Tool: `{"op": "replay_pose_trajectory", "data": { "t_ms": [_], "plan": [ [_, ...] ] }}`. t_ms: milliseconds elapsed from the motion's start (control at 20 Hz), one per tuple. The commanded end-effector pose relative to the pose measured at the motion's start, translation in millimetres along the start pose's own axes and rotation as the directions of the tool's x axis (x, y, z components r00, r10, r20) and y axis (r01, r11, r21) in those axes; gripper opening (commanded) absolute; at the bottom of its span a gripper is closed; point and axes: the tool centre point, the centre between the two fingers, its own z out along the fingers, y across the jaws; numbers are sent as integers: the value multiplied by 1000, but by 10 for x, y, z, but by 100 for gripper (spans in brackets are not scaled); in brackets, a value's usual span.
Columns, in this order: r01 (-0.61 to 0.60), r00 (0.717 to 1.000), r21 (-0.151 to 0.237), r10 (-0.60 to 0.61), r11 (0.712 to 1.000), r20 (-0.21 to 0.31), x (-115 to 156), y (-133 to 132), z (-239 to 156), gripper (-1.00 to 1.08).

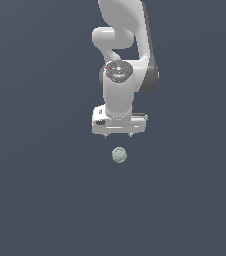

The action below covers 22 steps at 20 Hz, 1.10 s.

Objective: Pick up the object and move it to a goal position.

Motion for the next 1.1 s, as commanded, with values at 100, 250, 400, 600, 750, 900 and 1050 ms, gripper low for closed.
{"op": "replay_pose_trajectory", "data": {
  "t_ms": [100, 250, 400, 600, 750, 900, 1050],
  "plan": [
    [1, 1000, 1, -1, 1000, -1, 3, 3, 1, 100],
    [6, 1000, 5, -6, 1000, -6, 20, 18, 6, 100],
    [8, 1000, 11, -8, 1000, -12, 39, 40, 2, 100],
    [3, 1000, 16, -3, 1000, -15, 41, 53, -21, 100],
    [8, 1000, 13, -8, 1000, -14, 45, 48, -3, 100],
    [29, 999, 8, -29, 1000, -16, 68, 42, 60, 100],
    [66, 998, -1, -66, 998, -19, 108, 31, 171, 100]
  ]
}}
